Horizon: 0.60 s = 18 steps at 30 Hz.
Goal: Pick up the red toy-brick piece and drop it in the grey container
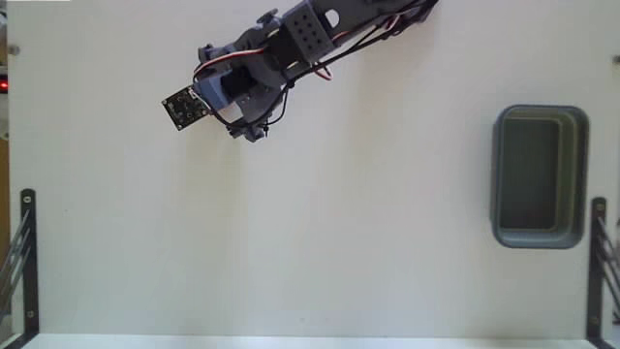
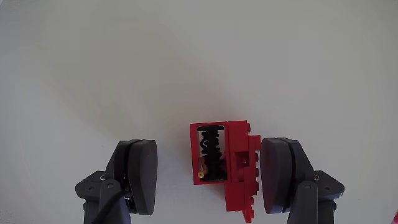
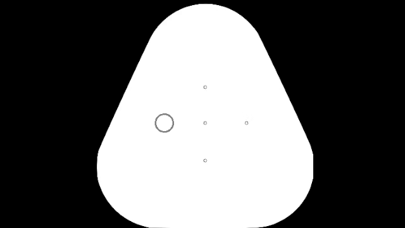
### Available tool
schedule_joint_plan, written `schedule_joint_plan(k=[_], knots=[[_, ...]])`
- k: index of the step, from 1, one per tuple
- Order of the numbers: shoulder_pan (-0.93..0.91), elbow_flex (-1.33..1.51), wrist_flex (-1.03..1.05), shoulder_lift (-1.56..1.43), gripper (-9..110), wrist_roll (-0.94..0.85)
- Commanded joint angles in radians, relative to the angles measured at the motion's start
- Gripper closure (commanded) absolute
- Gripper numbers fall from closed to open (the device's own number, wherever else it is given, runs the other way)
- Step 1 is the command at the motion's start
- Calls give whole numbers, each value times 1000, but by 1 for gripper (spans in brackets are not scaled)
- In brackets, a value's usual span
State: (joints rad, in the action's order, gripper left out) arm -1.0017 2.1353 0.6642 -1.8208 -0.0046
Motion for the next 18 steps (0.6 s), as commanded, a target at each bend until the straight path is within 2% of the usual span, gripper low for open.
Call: schedule_joint_plan(k=[1, 18], knots=[[-21, 5, -17, -17, -9, 5], [-21, 11, -26, -14, -9, 5]])
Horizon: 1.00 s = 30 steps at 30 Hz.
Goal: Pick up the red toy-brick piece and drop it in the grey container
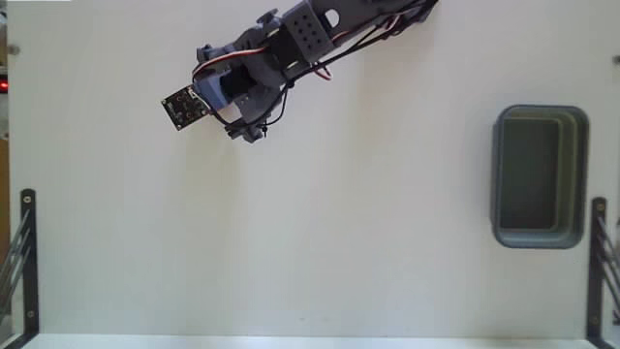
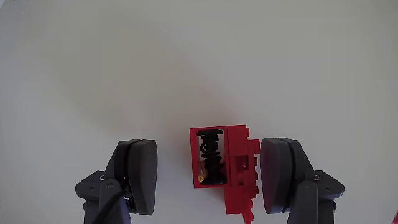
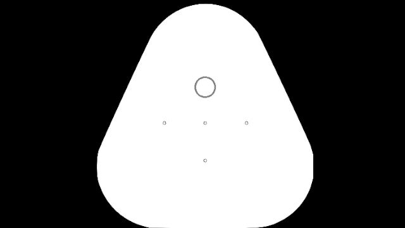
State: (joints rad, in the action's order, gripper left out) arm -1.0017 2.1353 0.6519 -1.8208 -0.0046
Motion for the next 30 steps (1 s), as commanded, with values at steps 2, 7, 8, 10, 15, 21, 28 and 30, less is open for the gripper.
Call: schedule_joint_plan(k=[2, 7, 8, 10, 15, 21, 28, 30], knots=[[-21, 11, -14, -14, -9, 5], [-21, 11, -14, -14, -9, 5], [-21, 11, -14, -14, -9, 5], [-21, 12, -15, -13, -9, 5], [-21, 23, -31, -8, -9, 5], [-21, 44, -63, 3, -9, 5], [-21, 44, -63, 3, -9, 5], [-21, 44, -63, 3, -9, 5]])
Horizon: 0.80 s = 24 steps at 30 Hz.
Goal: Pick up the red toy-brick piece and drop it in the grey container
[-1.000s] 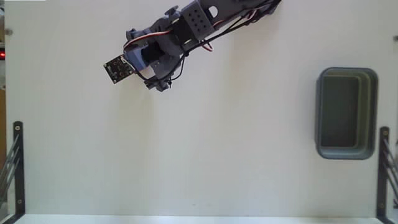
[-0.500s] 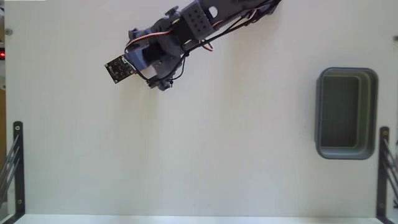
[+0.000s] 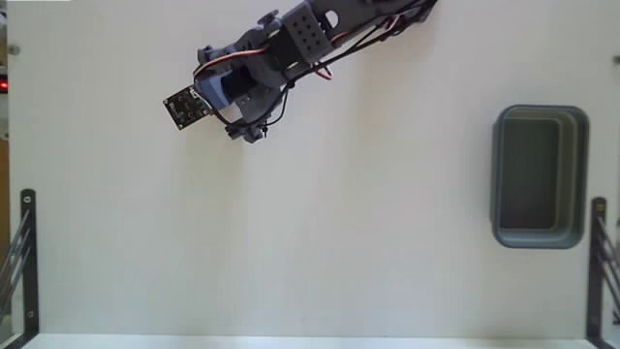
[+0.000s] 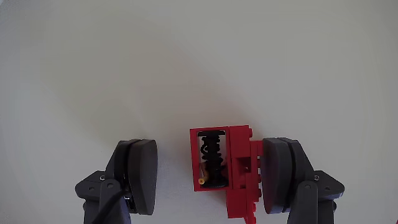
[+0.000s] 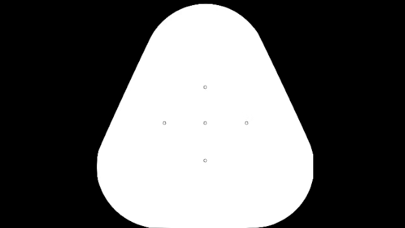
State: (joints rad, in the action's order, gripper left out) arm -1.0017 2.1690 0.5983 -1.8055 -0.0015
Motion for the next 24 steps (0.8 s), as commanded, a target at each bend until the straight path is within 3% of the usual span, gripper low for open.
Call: schedule_joint_plan(k=[1, 24], knots=[[-21, 10, -10, -13, -9, 2], [-21, 10, -10, -13, -5, 2]])
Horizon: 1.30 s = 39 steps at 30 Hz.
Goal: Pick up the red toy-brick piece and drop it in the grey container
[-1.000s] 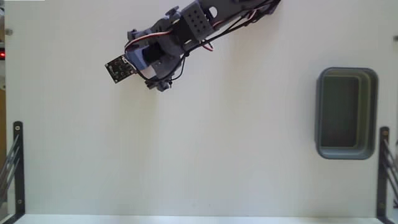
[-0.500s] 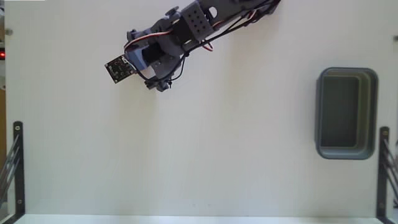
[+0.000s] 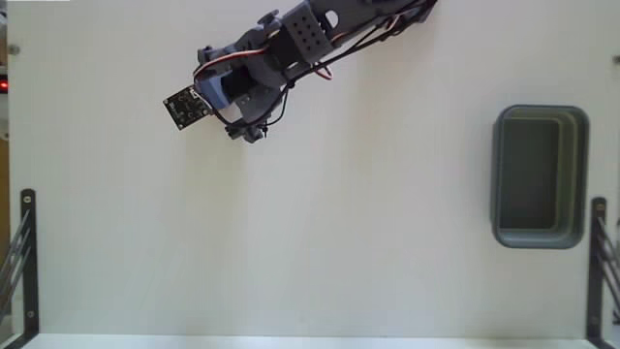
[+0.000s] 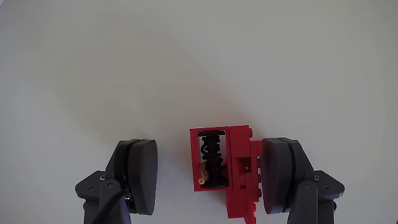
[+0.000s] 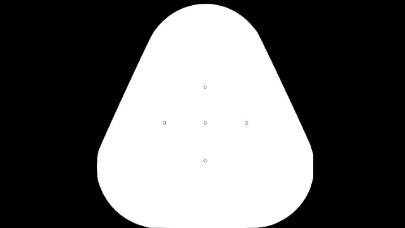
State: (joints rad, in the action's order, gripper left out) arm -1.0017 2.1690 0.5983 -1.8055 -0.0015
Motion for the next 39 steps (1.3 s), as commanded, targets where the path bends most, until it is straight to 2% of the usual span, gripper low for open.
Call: schedule_joint_plan(k=[1, 39], knots=[[-21, 10, -10, -13, -5, 2], [-21, 10, -10, -13, 5, 2]])
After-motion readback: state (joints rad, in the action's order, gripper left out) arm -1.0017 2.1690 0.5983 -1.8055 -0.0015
